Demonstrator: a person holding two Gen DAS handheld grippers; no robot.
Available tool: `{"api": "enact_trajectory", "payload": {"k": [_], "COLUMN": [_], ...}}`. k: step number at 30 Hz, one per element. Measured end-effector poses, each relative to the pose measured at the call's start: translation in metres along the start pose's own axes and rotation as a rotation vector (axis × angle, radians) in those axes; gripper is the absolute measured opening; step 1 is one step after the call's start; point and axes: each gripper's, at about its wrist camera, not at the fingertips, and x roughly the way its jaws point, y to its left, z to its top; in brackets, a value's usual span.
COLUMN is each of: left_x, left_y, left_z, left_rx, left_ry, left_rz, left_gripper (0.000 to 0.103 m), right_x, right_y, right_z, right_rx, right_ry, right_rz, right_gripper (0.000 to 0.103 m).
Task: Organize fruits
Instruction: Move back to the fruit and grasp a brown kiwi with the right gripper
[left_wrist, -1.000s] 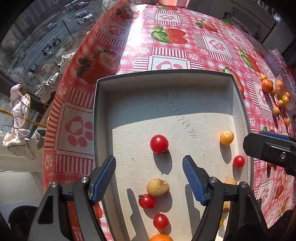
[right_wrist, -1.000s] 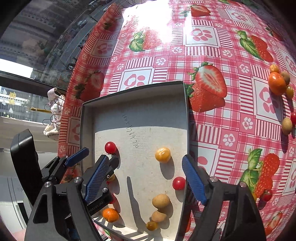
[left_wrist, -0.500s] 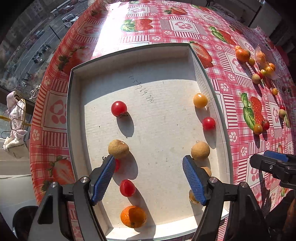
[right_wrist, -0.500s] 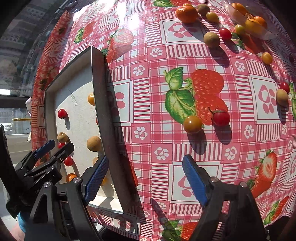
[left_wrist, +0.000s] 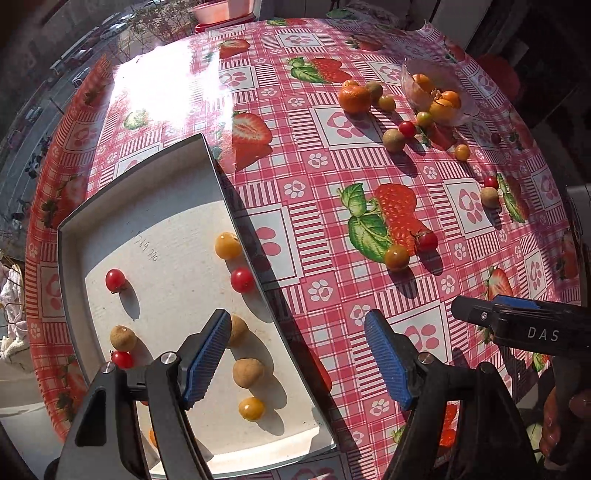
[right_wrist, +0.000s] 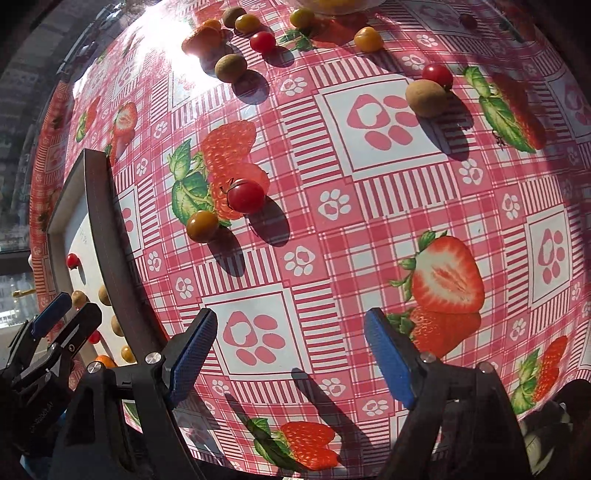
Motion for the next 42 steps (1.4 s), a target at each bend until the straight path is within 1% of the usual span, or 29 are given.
{"api": "enact_trajectory", "payload": {"k": [2,5,7,12,15,17,19,21,24,26,28,30,31,32,33,34,36,37,42], "left_x": [0.009,0.027,0.037,0.058,0.066,0.071,0.075,0.078,0.082,0.083,0.083,0.082,0.079,0.078,0.077,0.075,0.073,0.073,0.070], "left_y": [-0.015,-0.033,-0.041,-0.056,-0.063,-0.068,-0.073,-0.076,-0.084,-0.086,-0.086,-0.087,-0.085,-0.086,-0.087,-0.084,-0.086,-0.087,-0.077], "left_z": [0.008,0.012,0.016,0.026,0.032,0.036,0.039,0.041,0.044,0.045,0.046,0.046,0.045,0.046,0.047,0.047,0.049,0.050,0.051], "left_rx": [0.012,0.028,0.038,0.050,0.055,0.054,0.057,0.057,0.049,0.042,0.035,0.032,0.033,0.036,0.040,0.045,0.053,0.052,0.021], "left_ry": [0.010,0.026,0.032,0.041,0.040,0.039,0.042,0.042,0.040,0.041,0.043,0.038,0.036,0.034,0.031,0.029,0.028,0.031,0.045], "left_rz": [-0.009,0.002,0.017,0.018,0.021,0.021,0.035,0.044,0.045,0.044,0.042,0.040,0.037,0.035,0.033,0.029,0.019,0.009,-0.029], "left_gripper": [0.076,0.076,0.076,0.076,0.076,0.076,0.076,0.076,0.075,0.075,0.075,0.065,0.062,0.056,0.048,0.044,0.028,0.027,0.026], "right_x": [-0.004,-0.010,-0.014,-0.021,-0.020,-0.018,-0.020,-0.021,-0.021,-0.016,-0.015,-0.010,-0.009,-0.009,-0.009,-0.009,-0.011,-0.013,-0.022], "right_y": [-0.013,-0.031,-0.041,-0.064,-0.070,-0.073,-0.072,-0.070,-0.061,-0.050,-0.045,-0.036,-0.035,-0.035,-0.035,-0.035,-0.038,-0.041,-0.051], "right_z": [0.006,0.016,0.024,0.052,0.069,0.079,0.089,0.097,0.113,0.117,0.120,0.121,0.122,0.123,0.124,0.124,0.124,0.122,0.101], "right_rx": [0.020,0.035,0.048,0.071,0.072,0.069,0.060,0.049,0.039,0.024,0.008,0.001,0.002,0.004,0.004,0.004,-0.002,-0.003,0.005], "right_ry": [-0.015,-0.041,-0.063,-0.112,-0.135,-0.143,-0.165,-0.180,-0.193,-0.199,-0.203,-0.209,-0.212,-0.214,-0.214,-0.213,-0.209,-0.208,-0.205], "right_rz": [-0.013,-0.035,-0.050,-0.070,-0.068,-0.067,-0.076,-0.077,-0.080,-0.087,-0.098,-0.103,-0.106,-0.102,-0.096,-0.090,-0.080,-0.075,-0.045], "right_gripper": [0.084,0.084,0.084,0.084,0.084,0.082,0.081,0.079,0.071,0.062,0.057,0.049,0.041,0.032,0.030,0.030,0.030,0.030,0.030]}}
